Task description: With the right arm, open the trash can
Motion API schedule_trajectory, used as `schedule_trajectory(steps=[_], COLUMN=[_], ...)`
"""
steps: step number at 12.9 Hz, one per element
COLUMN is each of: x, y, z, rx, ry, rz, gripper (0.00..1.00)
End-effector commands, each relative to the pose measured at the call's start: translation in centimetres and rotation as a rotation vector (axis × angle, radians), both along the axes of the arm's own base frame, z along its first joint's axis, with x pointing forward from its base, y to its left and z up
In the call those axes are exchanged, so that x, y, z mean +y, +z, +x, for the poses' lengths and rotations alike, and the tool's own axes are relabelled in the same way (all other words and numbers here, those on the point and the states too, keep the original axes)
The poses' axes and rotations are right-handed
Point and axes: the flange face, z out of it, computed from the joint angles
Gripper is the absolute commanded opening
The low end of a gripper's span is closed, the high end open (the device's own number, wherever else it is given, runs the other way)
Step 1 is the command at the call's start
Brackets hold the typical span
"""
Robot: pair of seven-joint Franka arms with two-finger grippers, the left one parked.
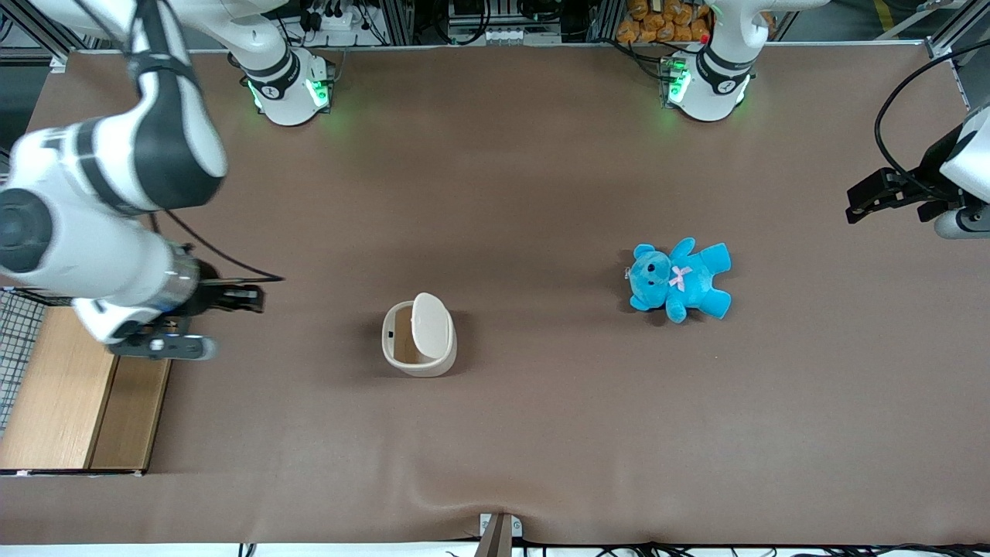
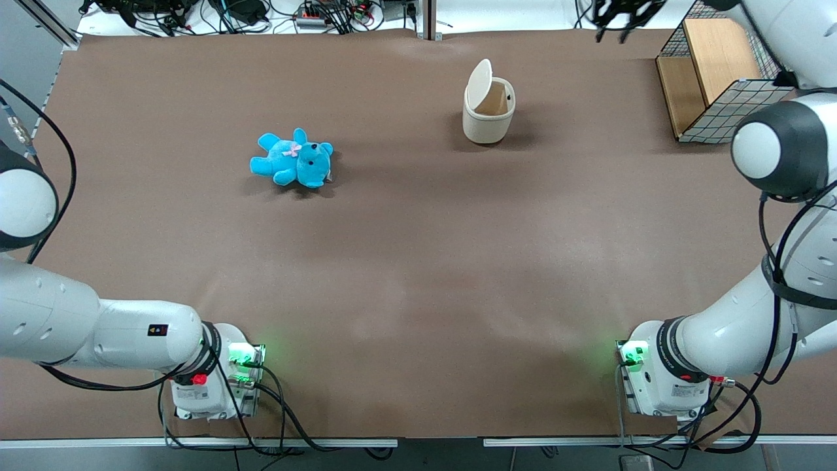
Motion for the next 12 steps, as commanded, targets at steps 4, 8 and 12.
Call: schedule_trajectory(steps=[4, 8, 12], x=[-6.2, -12.1, -12.6], y=[8.4, 12.7, 15.5], z=[-5.9, -9.6, -12.1], rx=[-0.001, -0.018, -0.013], ry=[-0.025, -0.019, -0.022], rz=[0.012, 0.014, 0.000], gripper=[1.00, 1.00, 1.00])
